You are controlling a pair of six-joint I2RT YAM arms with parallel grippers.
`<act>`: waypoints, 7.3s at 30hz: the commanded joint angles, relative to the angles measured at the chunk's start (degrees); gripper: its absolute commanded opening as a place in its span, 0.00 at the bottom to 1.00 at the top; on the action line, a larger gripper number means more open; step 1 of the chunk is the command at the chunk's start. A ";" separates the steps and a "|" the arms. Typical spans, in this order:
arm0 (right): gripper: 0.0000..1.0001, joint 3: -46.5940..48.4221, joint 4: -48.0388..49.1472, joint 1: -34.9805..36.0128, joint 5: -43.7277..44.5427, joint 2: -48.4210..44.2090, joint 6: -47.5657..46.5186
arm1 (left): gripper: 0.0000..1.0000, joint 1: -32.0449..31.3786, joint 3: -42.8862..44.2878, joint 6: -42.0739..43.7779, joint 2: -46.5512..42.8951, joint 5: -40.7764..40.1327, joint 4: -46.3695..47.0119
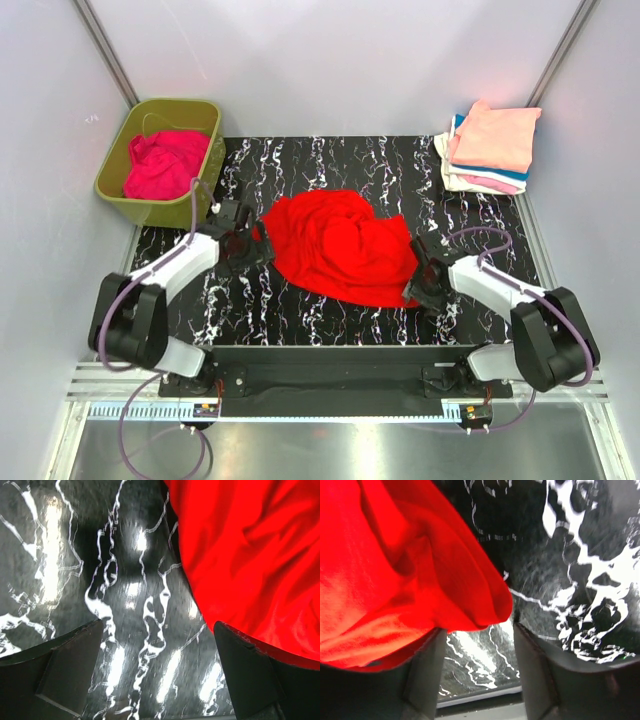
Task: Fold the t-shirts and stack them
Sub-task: Flatten the tshirt out
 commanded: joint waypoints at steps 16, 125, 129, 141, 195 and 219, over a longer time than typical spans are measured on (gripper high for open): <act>0.00 -0.14 8.32 -5.71 -3.01 2.62 -6.01 | 0.32 0.38 16.85 -2.69 24.85 -4.14 11.42; 0.88 20.95 -1.93 -19.51 -11.91 2.07 -16.82 | 0.00 17.17 0.85 -0.14 -5.11 -2.56 -2.97; 0.79 22.89 -2.49 -19.86 -8.72 5.33 -14.98 | 0.00 17.17 5.69 3.28 -8.28 -2.47 -8.17; 0.42 21.57 4.28 -19.86 -8.37 16.15 -12.86 | 0.00 17.17 11.42 12.25 -12.85 -1.78 -16.79; 0.31 30.01 5.16 -25.49 -10.03 26.08 -18.49 | 0.00 17.17 3.60 17.09 -16.98 5.97 -9.41; 0.36 24.64 8.94 -25.48 -15.84 23.10 -17.96 | 0.00 17.17 1.83 17.53 -16.63 5.62 -8.27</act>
